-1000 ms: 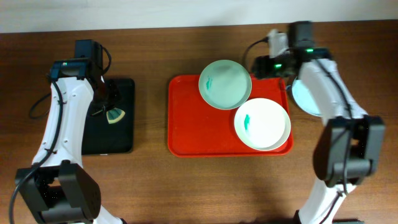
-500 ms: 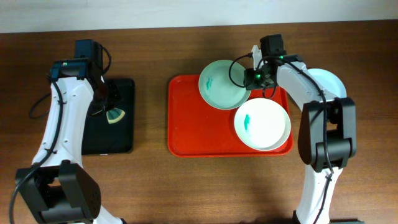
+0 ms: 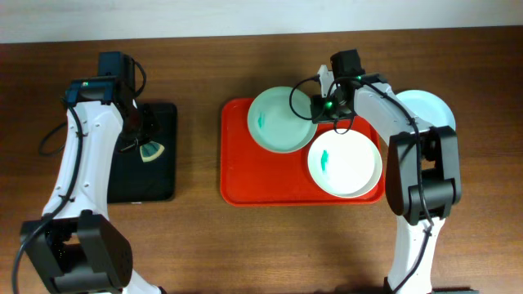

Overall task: Clean dirty plates on tray and stack at the side
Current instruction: 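Reach the right gripper to the light green plate rim and grip it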

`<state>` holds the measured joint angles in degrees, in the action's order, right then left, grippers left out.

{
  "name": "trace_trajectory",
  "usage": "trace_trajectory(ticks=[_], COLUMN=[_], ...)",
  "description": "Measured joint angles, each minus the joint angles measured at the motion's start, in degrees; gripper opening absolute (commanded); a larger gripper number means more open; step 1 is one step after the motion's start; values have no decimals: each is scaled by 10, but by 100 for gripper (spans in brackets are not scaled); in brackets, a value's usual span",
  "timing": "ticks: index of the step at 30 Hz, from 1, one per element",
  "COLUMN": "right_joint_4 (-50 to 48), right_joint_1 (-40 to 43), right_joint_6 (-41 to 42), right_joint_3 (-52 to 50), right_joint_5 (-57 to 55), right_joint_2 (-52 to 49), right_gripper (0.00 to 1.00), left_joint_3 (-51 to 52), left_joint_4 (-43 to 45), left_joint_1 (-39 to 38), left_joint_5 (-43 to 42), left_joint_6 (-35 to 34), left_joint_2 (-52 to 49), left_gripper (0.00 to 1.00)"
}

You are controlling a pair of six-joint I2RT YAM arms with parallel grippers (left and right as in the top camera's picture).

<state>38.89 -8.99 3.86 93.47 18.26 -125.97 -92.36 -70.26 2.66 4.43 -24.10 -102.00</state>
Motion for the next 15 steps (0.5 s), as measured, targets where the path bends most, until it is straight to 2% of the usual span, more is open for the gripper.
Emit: trace_trajectory(ticks=[5, 9, 10, 12, 15], right_joint_4=[57, 96, 100, 99, 83], right_joint_1=[-5, -31, -40, -56, -70], right_joint_6=[0, 0, 0, -3, -1], right_joint_3=[0, 0, 0, 0, 0], right_joint_5=[76, 89, 85, 65, 34], right_joint_2=[0, -1, -1, -1, -1], right_gripper=[4, 5, 18, 25, 27], left_joint_3=[0, 0, 0, 0, 0], left_joint_4=[0, 7, 13, 15, 15], left_joint_1=[-5, -25, -33, -50, -68], left_joint_5=[0, -2, -4, -9, -13], left_joint_6=[0, 2, 5, 8, 9], left_joint_2=[0, 0, 0, 0, 0], left_gripper=[0, 0, 0, 0, 0])
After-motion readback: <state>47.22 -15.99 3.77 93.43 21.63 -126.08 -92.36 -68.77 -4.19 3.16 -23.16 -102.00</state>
